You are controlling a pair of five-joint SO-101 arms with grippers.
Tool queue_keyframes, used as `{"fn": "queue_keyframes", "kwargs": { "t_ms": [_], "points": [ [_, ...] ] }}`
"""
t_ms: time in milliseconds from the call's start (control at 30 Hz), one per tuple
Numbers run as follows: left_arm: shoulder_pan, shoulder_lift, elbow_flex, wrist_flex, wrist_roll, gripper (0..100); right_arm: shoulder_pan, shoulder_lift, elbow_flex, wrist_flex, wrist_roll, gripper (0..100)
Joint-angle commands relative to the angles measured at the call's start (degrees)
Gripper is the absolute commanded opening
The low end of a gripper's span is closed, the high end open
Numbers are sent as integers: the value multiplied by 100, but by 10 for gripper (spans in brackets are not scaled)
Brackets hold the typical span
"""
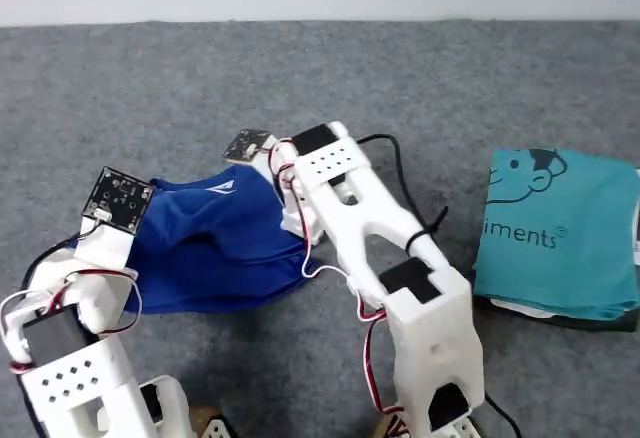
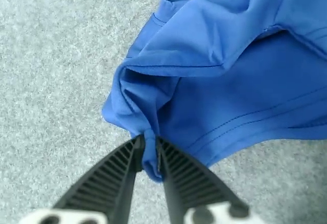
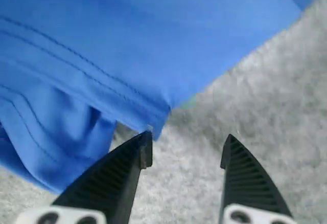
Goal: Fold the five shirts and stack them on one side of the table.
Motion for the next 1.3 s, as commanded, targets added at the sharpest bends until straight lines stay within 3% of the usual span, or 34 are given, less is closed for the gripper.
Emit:
{"fn": "queue_keyframes", "kwargs": {
  "t_ms": [0, 433, 667, 1267],
  "points": [
    [-44, -97, 31, -62, -18, 13, -198, 119, -413, -31, -62, 226],
    [-44, -97, 48, -70, -18, 13, -268, 1640, -1547, 48, -53, 216],
    [-44, -97, 110, -105, -18, 13, -391, 1903, -2004, 523, -9, 15],
    [-44, -97, 127, -105, 18, 13, 620, 1341, -3631, 1763, 598, 10]
  ]
}}
